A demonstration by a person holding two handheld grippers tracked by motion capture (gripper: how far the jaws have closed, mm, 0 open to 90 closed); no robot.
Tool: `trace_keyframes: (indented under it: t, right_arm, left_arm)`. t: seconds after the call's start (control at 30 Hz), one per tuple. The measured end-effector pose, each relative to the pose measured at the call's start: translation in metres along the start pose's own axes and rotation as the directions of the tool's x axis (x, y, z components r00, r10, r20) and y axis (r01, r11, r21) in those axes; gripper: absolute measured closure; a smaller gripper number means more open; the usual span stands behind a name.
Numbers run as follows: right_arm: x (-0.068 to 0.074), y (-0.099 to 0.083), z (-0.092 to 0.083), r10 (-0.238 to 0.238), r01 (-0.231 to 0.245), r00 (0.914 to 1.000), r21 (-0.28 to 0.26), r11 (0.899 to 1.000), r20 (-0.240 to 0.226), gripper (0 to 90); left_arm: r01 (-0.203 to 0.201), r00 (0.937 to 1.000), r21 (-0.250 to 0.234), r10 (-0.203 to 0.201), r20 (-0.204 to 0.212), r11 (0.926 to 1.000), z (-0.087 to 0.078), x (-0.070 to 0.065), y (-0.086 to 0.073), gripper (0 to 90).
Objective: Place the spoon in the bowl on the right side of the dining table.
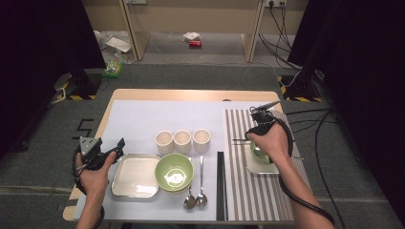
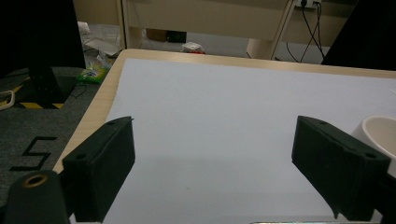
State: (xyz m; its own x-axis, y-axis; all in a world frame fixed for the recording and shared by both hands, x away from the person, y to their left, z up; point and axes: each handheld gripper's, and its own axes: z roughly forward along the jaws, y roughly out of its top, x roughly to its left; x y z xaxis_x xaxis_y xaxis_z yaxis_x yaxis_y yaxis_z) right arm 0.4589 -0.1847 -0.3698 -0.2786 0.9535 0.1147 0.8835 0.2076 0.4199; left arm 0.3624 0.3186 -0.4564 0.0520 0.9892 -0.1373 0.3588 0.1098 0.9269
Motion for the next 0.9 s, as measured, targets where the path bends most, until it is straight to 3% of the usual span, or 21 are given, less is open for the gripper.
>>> trace_keyframes:
  t: [0.9]
  right_arm:
    - [0.036, -0.016, 0.028, -0.029, 0.033, 0.9987, 0.082, 0.996, -0.042, 69.3]
  left_arm:
    - [-0.002, 1.0, 0.001, 0.002, 0.002, 1.0, 0.0, 0.0, 0.0, 12.3]
